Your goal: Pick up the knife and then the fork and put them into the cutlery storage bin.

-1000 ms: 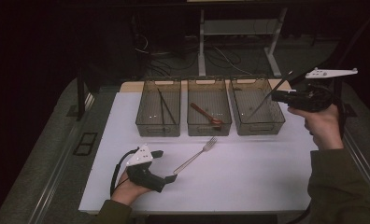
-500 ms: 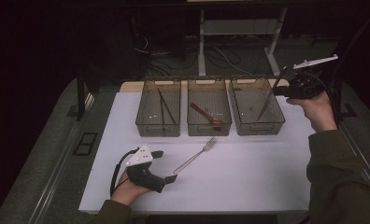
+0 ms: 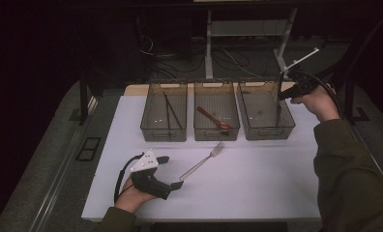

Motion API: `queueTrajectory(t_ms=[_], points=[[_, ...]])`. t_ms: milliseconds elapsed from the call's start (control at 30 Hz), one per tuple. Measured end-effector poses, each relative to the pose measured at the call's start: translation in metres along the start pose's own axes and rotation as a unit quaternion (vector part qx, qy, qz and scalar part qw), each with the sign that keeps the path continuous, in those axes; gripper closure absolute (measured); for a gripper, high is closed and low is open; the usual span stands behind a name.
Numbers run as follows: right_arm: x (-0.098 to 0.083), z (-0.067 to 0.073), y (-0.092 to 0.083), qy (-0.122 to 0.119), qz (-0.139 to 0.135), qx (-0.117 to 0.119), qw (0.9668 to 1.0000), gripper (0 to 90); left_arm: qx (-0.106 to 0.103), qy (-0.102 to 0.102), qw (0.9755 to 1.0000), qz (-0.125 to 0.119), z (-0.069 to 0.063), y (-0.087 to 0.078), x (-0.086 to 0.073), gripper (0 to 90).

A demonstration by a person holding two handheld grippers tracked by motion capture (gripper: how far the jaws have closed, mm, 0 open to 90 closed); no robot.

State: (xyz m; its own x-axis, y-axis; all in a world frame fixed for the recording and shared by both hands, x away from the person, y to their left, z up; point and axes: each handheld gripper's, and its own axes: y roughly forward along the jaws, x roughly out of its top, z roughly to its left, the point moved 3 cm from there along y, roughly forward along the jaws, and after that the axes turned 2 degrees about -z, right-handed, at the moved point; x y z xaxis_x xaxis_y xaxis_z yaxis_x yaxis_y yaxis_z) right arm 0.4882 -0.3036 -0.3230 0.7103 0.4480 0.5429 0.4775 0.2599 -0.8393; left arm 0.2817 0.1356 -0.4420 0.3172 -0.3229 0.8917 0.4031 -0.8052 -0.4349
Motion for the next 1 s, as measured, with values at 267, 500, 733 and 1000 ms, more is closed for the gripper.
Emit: queueTrajectory(t_ms=[267,500,733,1000], points=[[0.006,0.005,0.049,0.017,0.021,0.007,0.9996,89.2,-0.003,0.000,1.0000,-0.004,-0.001,-0.002,0.000,0.0],[-0.004,0.010,0.059,0.025,0.010,0.035,0.9990,88.8,-0.003,0.002,1.0000,-0.003,-0.002,-0.001,0.001,0.0],[-0.023,0.011,0.051,0.045,-0.071,0.077,0.9935,61.1,-0.001,0.003,1.0000,0.001,-0.001,0.000,0.000,0.0],[-0.050,0.028,0.032,0.030,-0.152,0.084,0.9843,40.5,0.001,0.003,1.0000,0.003,-0.001,0.001,0.000,0.0]])
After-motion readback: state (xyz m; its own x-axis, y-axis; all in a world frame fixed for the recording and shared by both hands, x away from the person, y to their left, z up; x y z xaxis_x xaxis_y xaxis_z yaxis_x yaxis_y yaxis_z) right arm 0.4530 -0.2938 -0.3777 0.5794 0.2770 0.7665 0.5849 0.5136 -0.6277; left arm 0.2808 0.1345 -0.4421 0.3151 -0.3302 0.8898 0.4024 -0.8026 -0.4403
